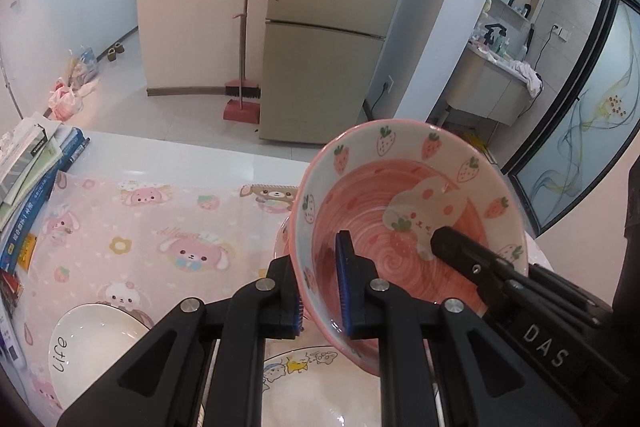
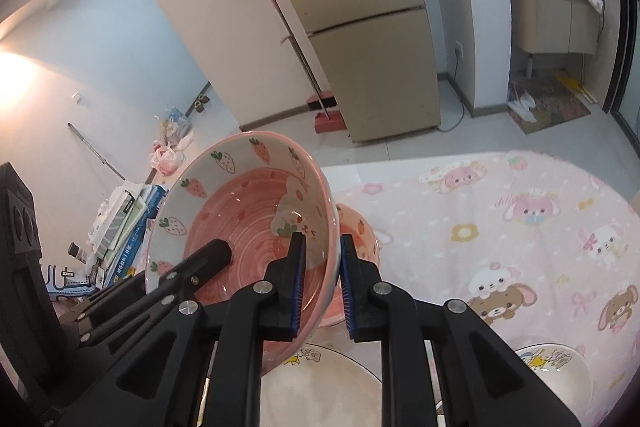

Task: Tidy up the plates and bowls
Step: 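Carry the held pink bowl with the left tool over the other pink bowl, then lower the pink bowl into the other pink bowl and open the left tool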

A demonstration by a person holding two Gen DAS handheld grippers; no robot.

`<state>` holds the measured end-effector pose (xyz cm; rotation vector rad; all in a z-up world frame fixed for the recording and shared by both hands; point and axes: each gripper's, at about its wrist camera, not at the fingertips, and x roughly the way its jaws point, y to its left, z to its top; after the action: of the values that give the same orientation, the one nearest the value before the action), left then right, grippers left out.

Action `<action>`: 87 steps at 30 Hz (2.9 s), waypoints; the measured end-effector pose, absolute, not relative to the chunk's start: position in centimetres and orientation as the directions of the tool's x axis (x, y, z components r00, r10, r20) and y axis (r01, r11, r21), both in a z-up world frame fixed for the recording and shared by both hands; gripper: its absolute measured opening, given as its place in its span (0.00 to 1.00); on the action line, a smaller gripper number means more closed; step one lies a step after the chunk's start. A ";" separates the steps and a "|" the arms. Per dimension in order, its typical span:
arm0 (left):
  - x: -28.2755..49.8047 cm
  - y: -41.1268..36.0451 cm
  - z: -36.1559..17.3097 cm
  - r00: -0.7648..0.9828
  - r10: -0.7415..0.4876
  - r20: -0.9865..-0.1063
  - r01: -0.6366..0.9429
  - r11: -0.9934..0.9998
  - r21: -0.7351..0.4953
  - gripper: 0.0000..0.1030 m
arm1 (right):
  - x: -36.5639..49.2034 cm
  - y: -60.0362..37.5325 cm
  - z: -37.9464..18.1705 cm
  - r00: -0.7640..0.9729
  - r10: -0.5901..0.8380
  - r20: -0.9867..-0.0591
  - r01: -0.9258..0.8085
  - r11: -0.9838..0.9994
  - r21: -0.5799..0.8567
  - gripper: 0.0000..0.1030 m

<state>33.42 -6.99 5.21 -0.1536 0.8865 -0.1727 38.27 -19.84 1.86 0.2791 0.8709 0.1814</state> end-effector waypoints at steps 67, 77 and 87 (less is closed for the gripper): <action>36.9 -7.5 -1.3 0.503 -0.138 -0.853 0.111 0.989 -0.095 0.15 | 41.0 -17.5 -3.7 0.568 0.111 -0.816 -0.047 0.994 0.103 0.18; 37.2 -7.4 -2.2 0.492 -0.164 -0.855 0.103 0.986 -0.129 0.23 | 41.0 -17.1 -3.7 0.586 0.061 -0.808 -0.074 0.997 0.022 0.19; 37.8 -6.8 -3.1 0.476 -0.180 -0.861 0.050 0.983 -0.178 0.55 | 42.2 -20.2 -4.8 0.528 0.265 -0.807 -0.077 0.961 0.265 0.20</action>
<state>37.82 -6.77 -3.15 -0.1343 1.0667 -0.1411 42.16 -20.20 -4.77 0.2064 0.9954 0.2060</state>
